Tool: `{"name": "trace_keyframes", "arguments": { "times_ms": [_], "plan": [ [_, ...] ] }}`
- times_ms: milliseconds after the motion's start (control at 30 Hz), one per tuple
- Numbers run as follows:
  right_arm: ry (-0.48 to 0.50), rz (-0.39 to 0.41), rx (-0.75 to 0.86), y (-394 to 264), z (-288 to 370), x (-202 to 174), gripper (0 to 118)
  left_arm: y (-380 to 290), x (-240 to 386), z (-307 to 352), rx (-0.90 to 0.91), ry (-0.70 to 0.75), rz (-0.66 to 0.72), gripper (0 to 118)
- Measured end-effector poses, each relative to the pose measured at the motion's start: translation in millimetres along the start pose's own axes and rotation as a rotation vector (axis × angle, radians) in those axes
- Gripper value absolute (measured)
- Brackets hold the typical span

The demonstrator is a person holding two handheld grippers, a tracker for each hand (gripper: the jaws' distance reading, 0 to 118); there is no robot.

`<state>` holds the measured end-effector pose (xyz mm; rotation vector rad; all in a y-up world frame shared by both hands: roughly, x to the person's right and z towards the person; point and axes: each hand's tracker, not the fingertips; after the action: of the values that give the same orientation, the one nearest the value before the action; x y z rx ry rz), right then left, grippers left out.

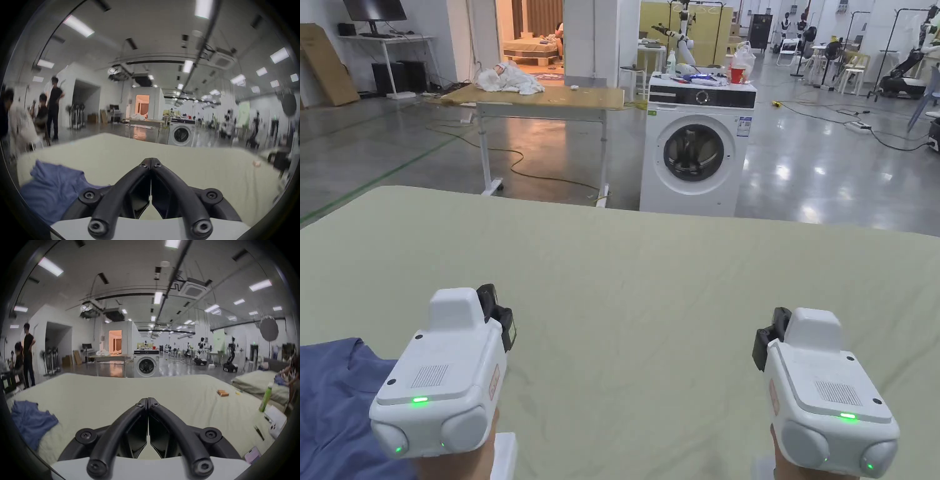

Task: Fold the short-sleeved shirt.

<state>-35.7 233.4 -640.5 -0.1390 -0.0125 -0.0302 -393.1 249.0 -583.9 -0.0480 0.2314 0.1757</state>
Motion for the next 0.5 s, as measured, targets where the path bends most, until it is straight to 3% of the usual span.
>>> {"name": "trace_keyframes", "arguments": {
  "times_ms": [133,500],
  "plan": [
    [0.001,0.044,0.024,2.7,3.7,-1.9,0,5.3,-3.2,-3.1,-0.008,-0.011,0.005,0],
    [0.029,0.134,0.011,-4.3,4.1,-8.8,0,16.4,-43.6,-2.2,-0.136,0.006,-0.217,0]
  ]
}}
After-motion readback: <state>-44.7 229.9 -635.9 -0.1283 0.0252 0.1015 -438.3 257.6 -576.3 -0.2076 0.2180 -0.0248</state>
